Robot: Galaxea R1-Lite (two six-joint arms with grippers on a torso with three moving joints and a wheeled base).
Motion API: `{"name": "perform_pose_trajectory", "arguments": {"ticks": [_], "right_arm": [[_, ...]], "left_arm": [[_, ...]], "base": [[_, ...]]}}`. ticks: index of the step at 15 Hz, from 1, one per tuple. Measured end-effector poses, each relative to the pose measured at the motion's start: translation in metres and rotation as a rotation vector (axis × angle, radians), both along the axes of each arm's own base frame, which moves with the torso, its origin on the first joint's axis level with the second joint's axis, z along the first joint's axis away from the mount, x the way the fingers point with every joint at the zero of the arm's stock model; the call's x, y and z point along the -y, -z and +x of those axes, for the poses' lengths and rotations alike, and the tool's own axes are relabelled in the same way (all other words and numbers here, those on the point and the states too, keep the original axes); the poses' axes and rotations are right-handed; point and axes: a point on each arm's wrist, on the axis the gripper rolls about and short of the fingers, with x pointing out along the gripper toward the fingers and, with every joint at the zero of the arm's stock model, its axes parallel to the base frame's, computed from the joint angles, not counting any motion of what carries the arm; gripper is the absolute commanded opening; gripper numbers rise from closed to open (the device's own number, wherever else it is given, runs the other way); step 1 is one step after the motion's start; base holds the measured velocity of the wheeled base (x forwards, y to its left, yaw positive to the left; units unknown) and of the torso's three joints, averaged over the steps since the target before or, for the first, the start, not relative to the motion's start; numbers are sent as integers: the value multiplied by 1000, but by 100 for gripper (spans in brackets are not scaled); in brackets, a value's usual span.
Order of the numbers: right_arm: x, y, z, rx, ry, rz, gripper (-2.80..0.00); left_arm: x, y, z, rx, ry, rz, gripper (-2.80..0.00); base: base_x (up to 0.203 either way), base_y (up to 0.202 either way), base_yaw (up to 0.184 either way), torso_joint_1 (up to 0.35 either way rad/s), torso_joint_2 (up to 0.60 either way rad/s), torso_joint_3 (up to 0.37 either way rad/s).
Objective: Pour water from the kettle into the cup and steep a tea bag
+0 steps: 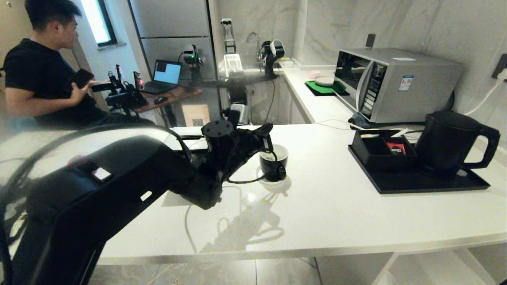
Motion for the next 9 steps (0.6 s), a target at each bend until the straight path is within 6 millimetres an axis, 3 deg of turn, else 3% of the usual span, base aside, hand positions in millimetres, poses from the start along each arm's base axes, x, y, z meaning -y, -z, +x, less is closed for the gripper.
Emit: {"name": "perform_pose_trajectory", "arguments": {"ticks": [9], "right_arm": [[0,0,0,0,0,0,-280]], "left_arm": [[7,-61,12,86,4,-49,-280]], "base": [[0,0,0,0,0,0]]}}
